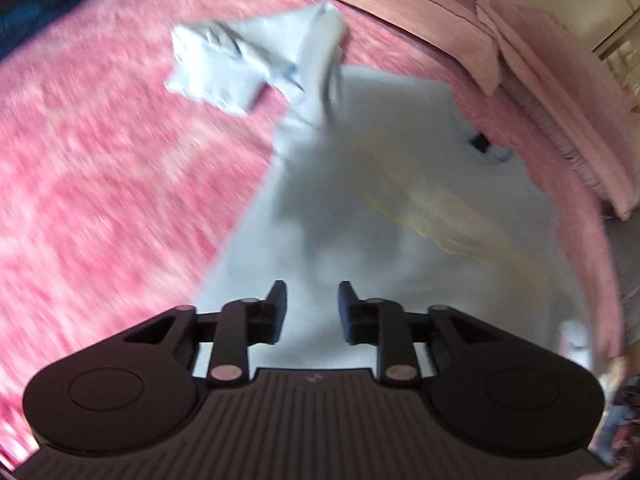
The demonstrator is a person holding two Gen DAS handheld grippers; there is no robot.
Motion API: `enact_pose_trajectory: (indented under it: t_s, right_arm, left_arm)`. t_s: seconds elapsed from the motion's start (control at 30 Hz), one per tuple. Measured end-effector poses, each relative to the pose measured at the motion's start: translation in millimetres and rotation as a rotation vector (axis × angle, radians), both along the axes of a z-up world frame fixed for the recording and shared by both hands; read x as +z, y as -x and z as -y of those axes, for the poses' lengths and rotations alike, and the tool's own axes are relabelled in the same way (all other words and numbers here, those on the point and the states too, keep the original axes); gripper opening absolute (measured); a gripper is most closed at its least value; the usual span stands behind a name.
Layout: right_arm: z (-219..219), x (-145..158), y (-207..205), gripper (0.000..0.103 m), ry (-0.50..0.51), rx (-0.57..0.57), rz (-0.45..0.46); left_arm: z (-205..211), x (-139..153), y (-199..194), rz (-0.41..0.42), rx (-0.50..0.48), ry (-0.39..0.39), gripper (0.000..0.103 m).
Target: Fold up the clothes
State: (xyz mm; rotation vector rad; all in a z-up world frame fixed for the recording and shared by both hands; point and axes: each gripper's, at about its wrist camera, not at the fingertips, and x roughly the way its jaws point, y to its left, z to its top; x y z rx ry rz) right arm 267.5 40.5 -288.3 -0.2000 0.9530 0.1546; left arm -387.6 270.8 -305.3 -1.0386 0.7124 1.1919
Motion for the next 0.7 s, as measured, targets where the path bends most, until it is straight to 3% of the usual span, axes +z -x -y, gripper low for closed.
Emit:
enact_pose_trajectory:
  t_s: [0.1, 0.2, 0.43, 0.53, 0.57, 0.6, 0.63, 0.7]
  right_arm:
    - [14, 0, 16, 0.074, -0.059, -0.127, -0.009]
    - [25, 9, 29, 0.074, -0.121, -0.156, -0.06]
    - [-7, 9, 84, 0.074, -0.155, -0.057, -0.099]
    - [-26, -3, 117, 0.074, -0.16, -0.019, -0.158]
    - [-31, -5, 127, 0.074, -0.161, -0.01, -0.177]
    - [-36, -8, 138, 0.074, -0.162, -0.002, -0.196]
    - [-41, -10, 147, 0.074, -0.163, 0.005, -0.211]
    - [-49, -12, 160, 0.074, -0.162, 0.014, -0.217]
  left_arm:
    - [-21, -1, 3, -0.105, -0.055, -0.076, 0.038]
    - [-49, -8, 4, -0.218, -0.138, -0.151, 0.041]
    - [-108, -42, -3, -0.5, -0.378, -0.327, 0.05]
    - [-124, -65, -12, -0.552, -0.504, -0.338, 0.049]
    - [-128, -70, -13, -0.543, -0.541, -0.335, 0.041]
    - [-132, -71, -11, -0.511, -0.567, -0.324, 0.016]
    - [-137, -68, -7, -0.483, -0.566, -0.311, 0.009]
    - [-153, -48, 14, -0.445, -0.481, -0.334, 0.008]
